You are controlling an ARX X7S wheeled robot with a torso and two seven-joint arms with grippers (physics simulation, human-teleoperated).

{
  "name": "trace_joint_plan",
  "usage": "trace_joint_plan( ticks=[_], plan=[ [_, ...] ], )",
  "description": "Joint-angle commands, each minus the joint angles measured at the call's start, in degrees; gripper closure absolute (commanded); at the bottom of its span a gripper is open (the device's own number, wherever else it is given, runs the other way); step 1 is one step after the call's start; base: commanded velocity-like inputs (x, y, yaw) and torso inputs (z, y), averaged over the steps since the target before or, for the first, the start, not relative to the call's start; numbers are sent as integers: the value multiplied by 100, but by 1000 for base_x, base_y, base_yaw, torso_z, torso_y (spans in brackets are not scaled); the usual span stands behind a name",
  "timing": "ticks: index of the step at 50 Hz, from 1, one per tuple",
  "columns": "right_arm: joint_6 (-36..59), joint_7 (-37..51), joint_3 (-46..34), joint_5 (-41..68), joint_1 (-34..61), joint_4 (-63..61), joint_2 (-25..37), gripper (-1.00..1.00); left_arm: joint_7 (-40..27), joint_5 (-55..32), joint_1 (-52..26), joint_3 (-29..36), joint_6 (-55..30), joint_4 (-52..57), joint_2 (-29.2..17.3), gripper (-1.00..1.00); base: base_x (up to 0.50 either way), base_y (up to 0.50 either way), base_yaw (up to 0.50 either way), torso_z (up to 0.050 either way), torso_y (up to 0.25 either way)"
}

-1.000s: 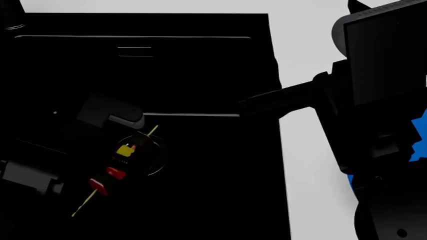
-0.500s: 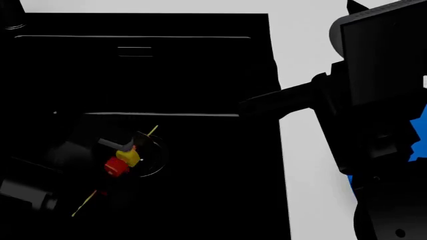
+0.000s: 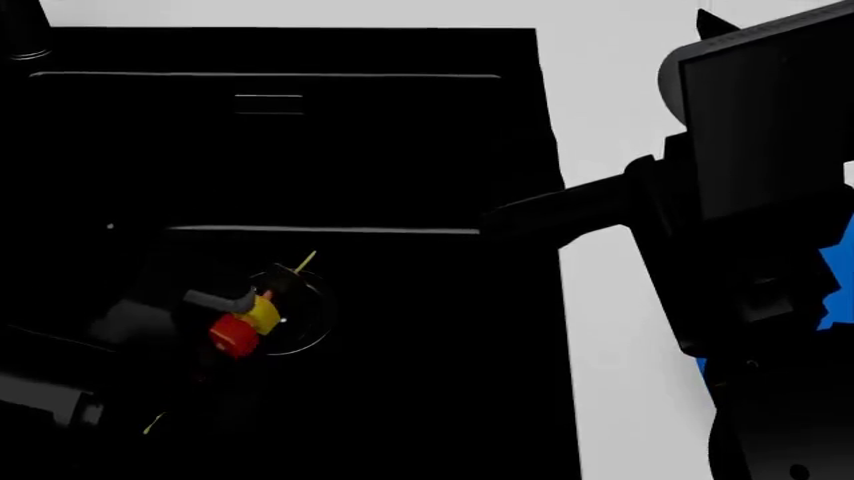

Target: Pick the skewer from the sink and place it on the plate located on the counter

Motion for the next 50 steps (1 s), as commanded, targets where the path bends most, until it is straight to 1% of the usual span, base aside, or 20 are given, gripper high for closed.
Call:
trace_joint_plan(
  ticks=[1, 12, 18, 22, 24, 30, 31, 32, 34, 37, 38, 43, 50],
  plan=[
    [-26, 21, -29, -34, -8, 40, 4, -100, 34, 95, 302, 184, 82, -57, -174, 100, 0, 4, 5, 0, 0],
    [56, 47, -48, 6, 74, -6, 12, -100, 86, 99, 174, 138, 297, -56, -159, 100, -2, 2, 2, -1, -3],
    [52, 52, -10, 29, 103, -4, 6, -100, 84, -35, 11, -33, 716, 83, -160, 100, 0, 1, 2, 0, -2],
    [-32, 47, -2, 28, 67, 61, 11, -100, -13, -191, 1031, -174, -668, 2802, -468, 100, 0, 0, 0, 0, 0],
    [-30, 46, 22, 42, 58, 43, 6, -100, -62, -233, 1302, -225, -1034, 3592, -553, 100, -5, 1, 2, 0, 0],
    [-11, 60, 58, 66, 40, 9, 2, -100, -130, -417, 1931, -422, -1808, 5451, -735, 100, -2, 2, 2, 0, -2],
    [-10, 63, 73, 69, 32, 3, 2, -100, -141, -454, 2083, -444, -1988, 5937, -766, 100, 0, 3, 5, -10, -11],
    [-9, 66, 79, 72, 32, 7, 2, -100, -152, -471, 2142, -455, -2087, 6139, -778, 100, 0, 3, 6, 0, -10],
    [-2, 56, 124, 98, 34, -2, -16, -100, -162, -570, 2367, -562, -2373, 6921, -823, 100, -6, 2, 6, -5, -5],
    [13, 34, 158, 135, 39, -26, -19, -100, -188, -676, 2611, -666, -2710, 7818, -853, 100, -4, 3, 7, -8, -11],
    [23, 5, 200, 171, 47, -45, -29, -100, -140, -864, 2678, -903, -2957, 8219, -760, 100, 0, 3, 6, -13, -22],
    [266, -298, 598, 557, 91, -194, -172, -100, -101, -1068, 2870, -1042, -3346, 9147, -745, 100, 0, 3, 5, -13, -23],
    [363, -433, 783, 723, 111, -191, -171, -100, -25, -1282, 3034, -1149, -3594, 9751, -701, 100, -2, 2, 7, -8, -15]
  ],
)
